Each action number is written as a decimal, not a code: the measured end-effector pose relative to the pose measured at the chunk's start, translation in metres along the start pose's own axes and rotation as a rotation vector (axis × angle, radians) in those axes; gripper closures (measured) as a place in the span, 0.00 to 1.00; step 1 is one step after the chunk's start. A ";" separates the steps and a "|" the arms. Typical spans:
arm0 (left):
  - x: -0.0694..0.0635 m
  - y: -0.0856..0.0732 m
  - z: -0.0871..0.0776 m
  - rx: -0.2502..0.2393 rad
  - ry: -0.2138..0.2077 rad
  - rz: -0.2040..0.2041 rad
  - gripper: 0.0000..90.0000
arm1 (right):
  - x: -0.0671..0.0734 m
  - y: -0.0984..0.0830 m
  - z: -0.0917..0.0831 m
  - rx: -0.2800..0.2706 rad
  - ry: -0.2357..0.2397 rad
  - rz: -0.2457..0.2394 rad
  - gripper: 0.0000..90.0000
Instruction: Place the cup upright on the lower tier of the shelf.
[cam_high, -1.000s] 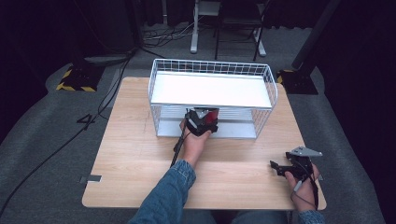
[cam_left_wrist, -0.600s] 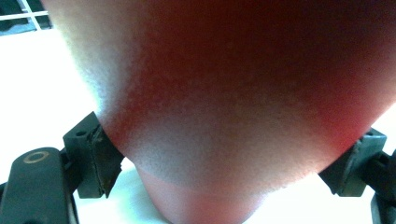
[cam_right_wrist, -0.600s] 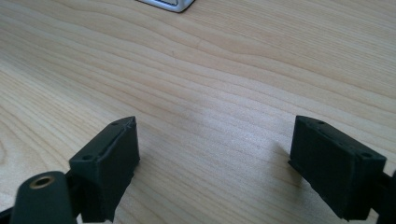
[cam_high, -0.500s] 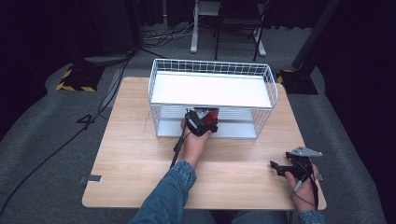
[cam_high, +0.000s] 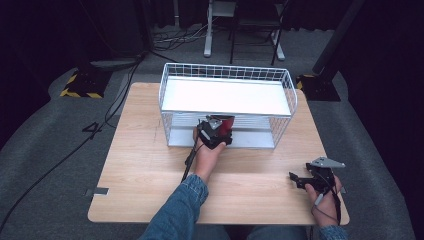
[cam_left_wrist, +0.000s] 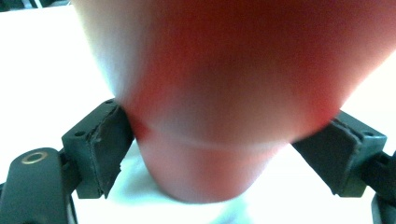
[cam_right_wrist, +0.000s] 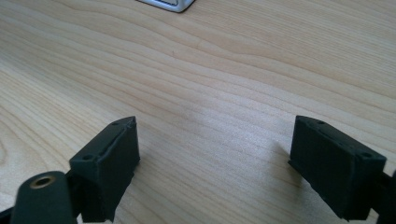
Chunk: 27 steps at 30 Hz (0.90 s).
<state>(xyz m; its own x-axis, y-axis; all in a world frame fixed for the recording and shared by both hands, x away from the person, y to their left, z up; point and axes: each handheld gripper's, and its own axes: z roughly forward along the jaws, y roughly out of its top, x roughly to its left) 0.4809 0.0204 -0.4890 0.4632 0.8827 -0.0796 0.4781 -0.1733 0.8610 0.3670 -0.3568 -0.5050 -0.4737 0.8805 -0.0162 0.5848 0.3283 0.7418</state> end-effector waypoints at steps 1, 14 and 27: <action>0.000 -0.001 -0.002 0.002 -0.003 0.001 0.17 | 0.000 0.000 0.000 0.000 0.000 0.000 0.18; 0.002 -0.010 -0.048 0.023 0.010 0.010 0.17 | -0.001 0.000 0.000 0.003 0.004 0.005 0.18; 0.015 -0.017 -0.104 0.050 -0.032 0.035 0.18 | 0.000 0.001 0.001 0.003 0.005 0.008 0.17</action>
<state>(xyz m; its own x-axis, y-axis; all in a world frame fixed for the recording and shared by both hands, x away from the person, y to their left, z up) 0.4020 0.0822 -0.4520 0.5037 0.8613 -0.0670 0.4976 -0.2258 0.8375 0.3682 -0.3564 -0.5052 -0.4722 0.8815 -0.0066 0.5908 0.3221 0.7397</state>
